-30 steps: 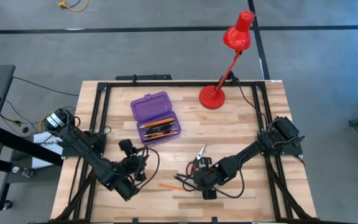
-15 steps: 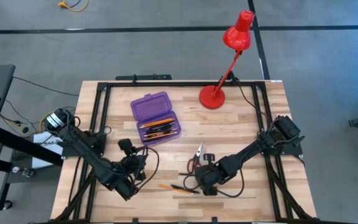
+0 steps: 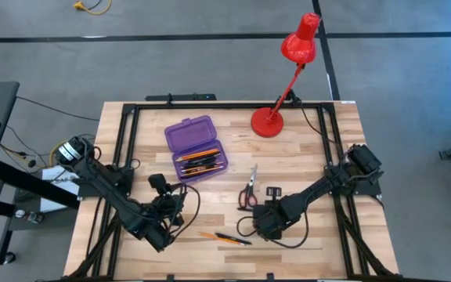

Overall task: Pick & place school supplies into a supply box
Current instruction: Put the black pen into the purple supply box

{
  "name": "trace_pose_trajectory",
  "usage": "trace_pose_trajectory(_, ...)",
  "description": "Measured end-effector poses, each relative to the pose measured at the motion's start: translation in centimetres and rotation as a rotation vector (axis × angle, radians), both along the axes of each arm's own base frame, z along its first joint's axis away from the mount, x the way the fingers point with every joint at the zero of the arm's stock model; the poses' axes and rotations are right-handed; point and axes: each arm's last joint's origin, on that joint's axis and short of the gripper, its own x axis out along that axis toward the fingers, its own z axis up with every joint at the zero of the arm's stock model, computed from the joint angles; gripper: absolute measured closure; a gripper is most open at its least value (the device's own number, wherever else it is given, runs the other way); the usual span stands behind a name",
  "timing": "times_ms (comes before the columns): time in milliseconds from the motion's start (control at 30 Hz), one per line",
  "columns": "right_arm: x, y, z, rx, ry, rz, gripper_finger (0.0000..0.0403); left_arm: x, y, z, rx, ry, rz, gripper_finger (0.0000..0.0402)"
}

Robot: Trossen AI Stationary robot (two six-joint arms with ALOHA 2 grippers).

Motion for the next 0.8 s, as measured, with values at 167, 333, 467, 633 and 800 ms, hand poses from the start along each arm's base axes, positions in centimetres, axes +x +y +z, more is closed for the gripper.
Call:
trace_pose_trajectory(167,-0.3,-0.7,0.9,0.089,0.065,-0.018,0.0337,0.0,0.0,0.0,0.001,-0.002,0.0,0.0237)
trace_pose_trajectory(333,0.1,-1.2,0.8,0.097,0.062,-0.023,0.0328,0.0,0.0,-0.1,0.003,0.0,0.001,0.0237)
trace_pose_trajectory(467,0.6,-1.5,0.9,0.108,0.025,-0.027,0.0309,-0.2,0.2,-0.5,-0.004,0.007,0.01,0.0237)
trace_pose_trajectory(633,0.9,-1.7,0.9,0.108,0.007,-0.02,0.0273,-0.2,0.2,-0.6,-0.016,0.013,0.015,0.0237)
trace_pose_trajectory(800,1.8,-2.2,1.1,0.124,-0.044,-0.023,0.0239,-0.2,0.2,-0.6,-0.016,0.011,0.015,0.0237)
